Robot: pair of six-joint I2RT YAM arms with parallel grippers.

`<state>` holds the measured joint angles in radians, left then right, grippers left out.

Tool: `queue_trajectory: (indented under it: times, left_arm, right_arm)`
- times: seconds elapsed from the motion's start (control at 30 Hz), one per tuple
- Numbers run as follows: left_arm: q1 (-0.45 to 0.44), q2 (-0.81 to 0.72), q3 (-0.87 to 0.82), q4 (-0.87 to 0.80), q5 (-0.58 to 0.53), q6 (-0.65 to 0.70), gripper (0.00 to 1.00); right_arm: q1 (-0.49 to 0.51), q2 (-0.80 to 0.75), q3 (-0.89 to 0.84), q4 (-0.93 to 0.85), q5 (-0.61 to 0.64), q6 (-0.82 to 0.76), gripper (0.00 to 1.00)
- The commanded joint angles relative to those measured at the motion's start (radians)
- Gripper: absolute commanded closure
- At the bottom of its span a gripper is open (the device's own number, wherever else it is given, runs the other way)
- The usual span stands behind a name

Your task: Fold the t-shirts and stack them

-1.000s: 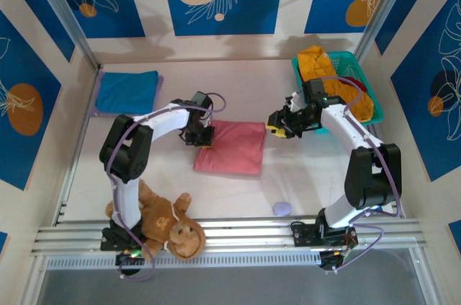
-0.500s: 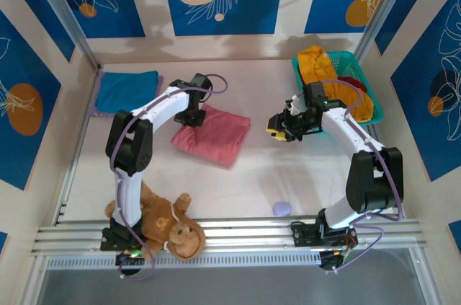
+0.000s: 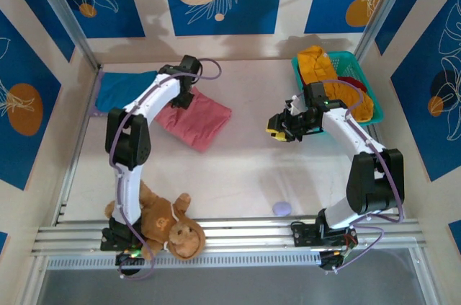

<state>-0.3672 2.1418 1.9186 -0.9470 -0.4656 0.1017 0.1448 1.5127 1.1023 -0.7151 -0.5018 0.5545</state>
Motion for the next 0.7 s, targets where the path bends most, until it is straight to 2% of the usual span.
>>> queue_trajectory:
  times: [0.0, 0.27, 0.67]
  left_arm:
    - [0.030, 0.016, 0.083, 0.015, -0.054, 0.077, 1.00]
    - [0.068, -0.012, 0.141, 0.009, -0.044, 0.075, 1.00]
    - [0.071, -0.083, 0.231, -0.031, -0.022, 0.093, 1.00]
  right_arm:
    - [0.012, -0.029, 0.029, -0.058, -0.028, -0.029, 0.62]
    - [0.017, -0.029, 0.056, -0.090, -0.021, -0.044, 0.62]
    - [0.034, -0.022, 0.054, -0.089, -0.008, -0.031, 0.62]
